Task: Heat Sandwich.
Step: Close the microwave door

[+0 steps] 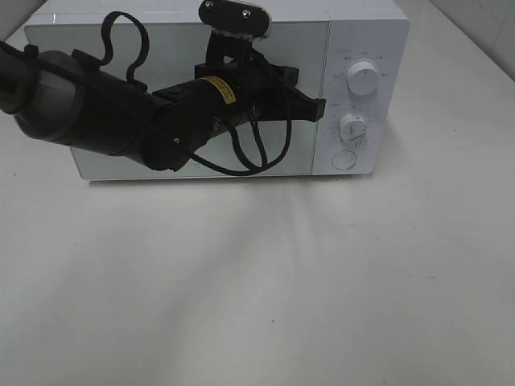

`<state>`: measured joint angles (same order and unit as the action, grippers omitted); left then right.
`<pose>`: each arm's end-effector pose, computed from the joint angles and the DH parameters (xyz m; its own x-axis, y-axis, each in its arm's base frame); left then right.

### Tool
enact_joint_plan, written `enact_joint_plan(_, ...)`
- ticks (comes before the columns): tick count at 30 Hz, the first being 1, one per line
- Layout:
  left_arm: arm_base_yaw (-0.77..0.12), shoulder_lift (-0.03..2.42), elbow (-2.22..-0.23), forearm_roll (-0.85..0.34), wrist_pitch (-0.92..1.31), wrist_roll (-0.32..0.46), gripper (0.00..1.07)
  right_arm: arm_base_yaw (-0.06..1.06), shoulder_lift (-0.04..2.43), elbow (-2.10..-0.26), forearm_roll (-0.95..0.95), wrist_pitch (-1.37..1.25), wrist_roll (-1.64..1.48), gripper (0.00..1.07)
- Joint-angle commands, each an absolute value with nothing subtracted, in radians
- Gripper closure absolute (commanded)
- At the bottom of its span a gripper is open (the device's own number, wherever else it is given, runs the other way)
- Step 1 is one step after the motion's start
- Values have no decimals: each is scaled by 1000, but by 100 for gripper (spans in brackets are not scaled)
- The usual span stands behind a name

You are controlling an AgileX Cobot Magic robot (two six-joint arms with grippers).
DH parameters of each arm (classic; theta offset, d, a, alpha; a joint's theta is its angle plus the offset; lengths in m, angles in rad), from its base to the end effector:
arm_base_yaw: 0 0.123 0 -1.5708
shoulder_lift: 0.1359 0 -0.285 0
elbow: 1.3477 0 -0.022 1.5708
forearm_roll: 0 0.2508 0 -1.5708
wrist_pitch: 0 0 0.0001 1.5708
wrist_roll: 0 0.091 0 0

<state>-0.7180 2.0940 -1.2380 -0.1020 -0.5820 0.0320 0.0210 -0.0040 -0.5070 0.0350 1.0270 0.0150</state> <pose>0.3493 -0.2983 0.1726 -0.1742 0.0816 -0.9813 0.6070 0.7936 -0.0418 -0.0050 0.0026 0.2820 -0.4168 0.0243 -0.9087 -0.0344 0.9985 0.0425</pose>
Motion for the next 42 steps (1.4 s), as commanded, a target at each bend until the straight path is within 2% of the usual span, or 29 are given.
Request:
enact_joint_plan(1, -688, 2101, -1261, -195, -621, 33, 107, 15, -32, -507, 34, 1025, 12, 34)
enact_joint_plan(26, -693, 2072, -1229, -192, -557, 33, 107, 15, -32, -507, 34, 1025, 12, 34)
enact_joint_plan(42, -693, 1843, -925, -192, -594, 21, 107, 15, -32, -507, 34, 1025, 12, 34)
